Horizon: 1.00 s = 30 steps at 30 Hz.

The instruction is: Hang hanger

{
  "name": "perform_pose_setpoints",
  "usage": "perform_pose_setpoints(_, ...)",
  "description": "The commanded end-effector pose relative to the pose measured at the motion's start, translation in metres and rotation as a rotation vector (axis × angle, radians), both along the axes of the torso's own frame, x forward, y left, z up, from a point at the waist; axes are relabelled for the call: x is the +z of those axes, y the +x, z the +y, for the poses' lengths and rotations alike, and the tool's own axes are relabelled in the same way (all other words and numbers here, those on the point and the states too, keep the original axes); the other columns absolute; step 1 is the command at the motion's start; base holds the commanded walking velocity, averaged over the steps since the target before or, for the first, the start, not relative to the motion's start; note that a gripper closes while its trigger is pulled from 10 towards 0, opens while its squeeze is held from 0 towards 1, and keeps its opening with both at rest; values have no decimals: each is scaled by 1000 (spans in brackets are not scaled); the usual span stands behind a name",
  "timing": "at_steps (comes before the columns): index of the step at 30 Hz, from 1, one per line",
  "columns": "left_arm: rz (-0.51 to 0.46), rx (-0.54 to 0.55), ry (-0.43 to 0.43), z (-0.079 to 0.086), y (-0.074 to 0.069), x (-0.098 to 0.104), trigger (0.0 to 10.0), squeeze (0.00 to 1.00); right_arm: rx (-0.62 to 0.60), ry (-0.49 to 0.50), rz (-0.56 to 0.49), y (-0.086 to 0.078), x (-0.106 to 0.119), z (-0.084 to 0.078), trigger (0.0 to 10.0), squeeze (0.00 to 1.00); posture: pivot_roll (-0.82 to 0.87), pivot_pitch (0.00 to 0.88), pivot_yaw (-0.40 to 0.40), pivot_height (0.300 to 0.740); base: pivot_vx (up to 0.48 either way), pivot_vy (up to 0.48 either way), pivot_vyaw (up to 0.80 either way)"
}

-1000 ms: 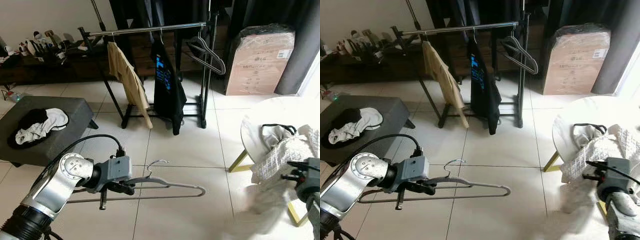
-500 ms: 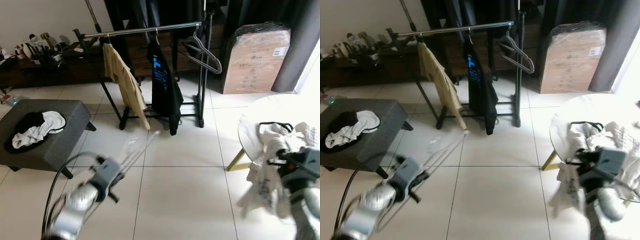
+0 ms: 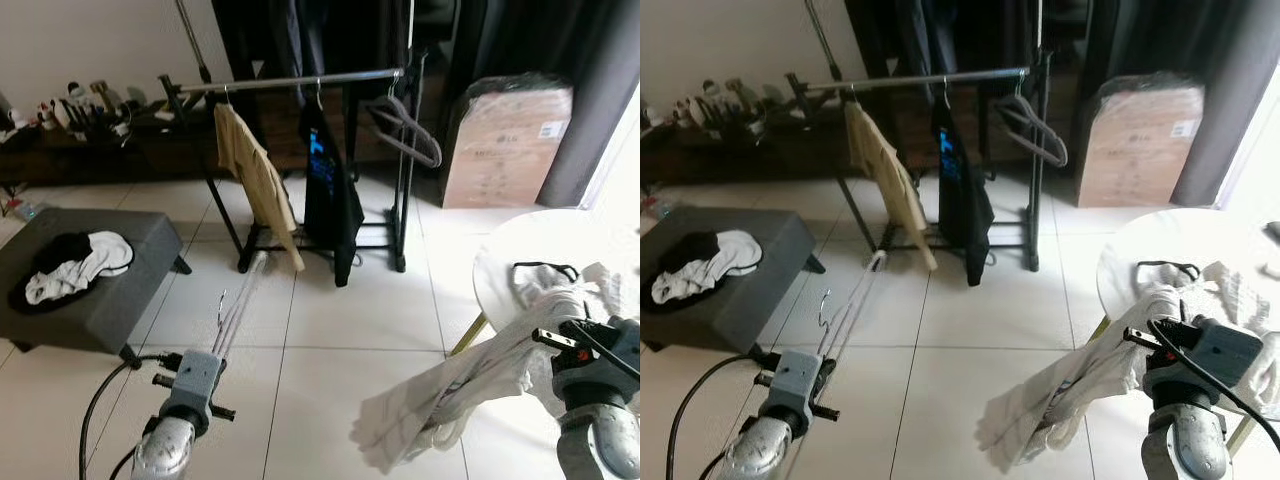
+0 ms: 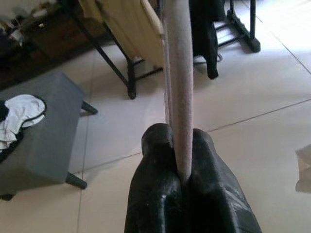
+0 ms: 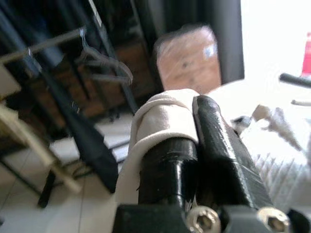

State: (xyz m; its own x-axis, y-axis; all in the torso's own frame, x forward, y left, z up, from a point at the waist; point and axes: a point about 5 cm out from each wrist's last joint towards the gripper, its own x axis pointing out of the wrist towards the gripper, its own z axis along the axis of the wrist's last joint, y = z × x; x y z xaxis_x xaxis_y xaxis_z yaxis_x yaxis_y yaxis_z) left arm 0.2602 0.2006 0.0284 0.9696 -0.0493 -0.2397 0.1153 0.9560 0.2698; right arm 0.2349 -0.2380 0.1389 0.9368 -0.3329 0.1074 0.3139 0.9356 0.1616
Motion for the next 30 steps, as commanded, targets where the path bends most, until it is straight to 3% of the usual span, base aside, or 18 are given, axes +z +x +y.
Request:
perform_pose_setpoints(1,10,23,22,4,-8,-7,10000,0,-12,-42,-40,-3,11,0,0,0,-250,0,87,740,0,0,0)
perform_pose_setpoints(4,-1,31,27,4,-11,-7,10000,0,4,-42,-36,-3,11,2,0,0,-252,0,84,740,0,0,0)
perform_pose_setpoints(5,-11,42,25,4,-11,-6,10000,0,7,-62,-28,-3,11,2,10000,0,-251,0,78,740,0,0,0)
perform_pose_setpoints(8,-43,82,22,7,-12,-5,10000,0,-38,-68,5,-3,7,-1,10000,0,-252,0,73,740,0,0,0)
perform_pose_setpoints(10,-41,78,14,5,-12,-6,10000,0,-54,-33,11,-4,4,-3,10000,0,-254,0,73,740,0,0,-800)
perform_pose_setpoints(17,-47,52,13,-2,-10,-5,10000,0,-54,-46,33,-4,1,1,10000,0,-258,0,69,740,0,0,-800)
perform_pose_setpoints(24,-52,22,39,-6,-8,-5,10000,0,-71,-51,29,-3,5,-4,10000,0,-258,0,67,740,0,-442,-800)
perform_pose_setpoints(30,-46,51,7,-5,-7,-5,10000,0,-44,-57,23,1,7,1,10000,0,-254,0,72,740,0,0,-800)
